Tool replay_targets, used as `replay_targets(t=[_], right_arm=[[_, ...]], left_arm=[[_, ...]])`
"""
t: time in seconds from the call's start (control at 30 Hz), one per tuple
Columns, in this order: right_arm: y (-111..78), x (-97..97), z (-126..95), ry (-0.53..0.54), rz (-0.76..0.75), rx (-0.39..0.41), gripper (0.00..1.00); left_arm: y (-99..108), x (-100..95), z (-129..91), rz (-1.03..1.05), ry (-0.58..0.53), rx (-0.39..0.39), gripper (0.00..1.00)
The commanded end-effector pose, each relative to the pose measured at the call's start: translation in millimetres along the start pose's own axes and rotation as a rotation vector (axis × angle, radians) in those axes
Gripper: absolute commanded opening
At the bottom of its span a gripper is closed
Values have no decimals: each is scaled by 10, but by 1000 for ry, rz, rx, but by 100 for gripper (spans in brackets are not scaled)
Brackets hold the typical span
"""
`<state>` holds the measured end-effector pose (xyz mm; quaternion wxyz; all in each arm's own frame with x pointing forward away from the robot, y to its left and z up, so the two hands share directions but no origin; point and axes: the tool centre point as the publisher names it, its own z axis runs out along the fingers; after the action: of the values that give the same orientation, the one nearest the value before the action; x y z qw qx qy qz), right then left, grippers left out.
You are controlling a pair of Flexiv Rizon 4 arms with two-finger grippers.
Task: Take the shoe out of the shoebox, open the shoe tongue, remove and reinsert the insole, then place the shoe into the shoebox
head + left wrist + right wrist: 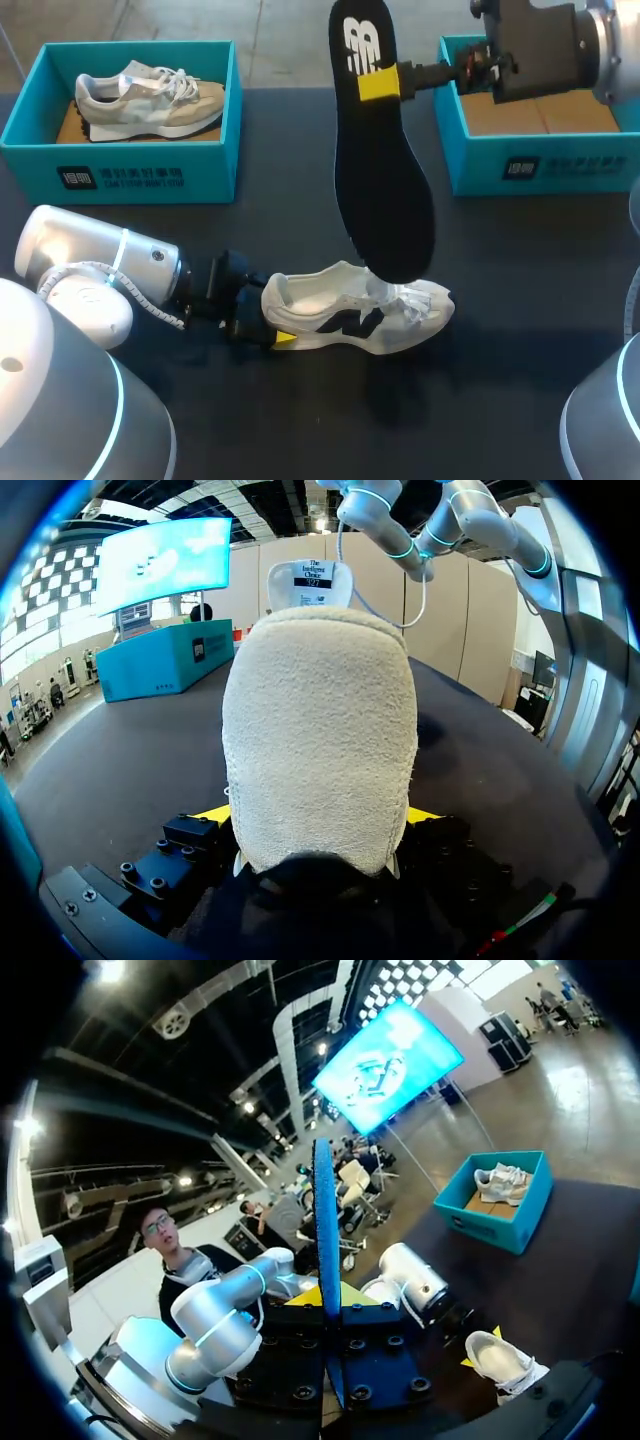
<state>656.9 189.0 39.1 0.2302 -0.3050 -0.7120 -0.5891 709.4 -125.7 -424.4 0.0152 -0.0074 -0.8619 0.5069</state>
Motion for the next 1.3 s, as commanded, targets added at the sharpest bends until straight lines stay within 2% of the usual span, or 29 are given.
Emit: replay_targets(t=[0.03, 0.3, 0.63, 1.3], right_arm=[[-92, 51, 7, -6, 17, -19, 0], [-272, 131, 22, -8, 47, -43, 0], [-391, 136, 9, -11, 69, -45, 0], [-382, 136, 46, -16, 68, -31, 0]], left_arm=[[11, 2, 4, 0, 0, -4, 0], [11, 2, 4, 0, 0, -4, 0], [11, 2, 4, 0, 0, -4, 0], [11, 2, 4, 0, 0, -4, 0]])
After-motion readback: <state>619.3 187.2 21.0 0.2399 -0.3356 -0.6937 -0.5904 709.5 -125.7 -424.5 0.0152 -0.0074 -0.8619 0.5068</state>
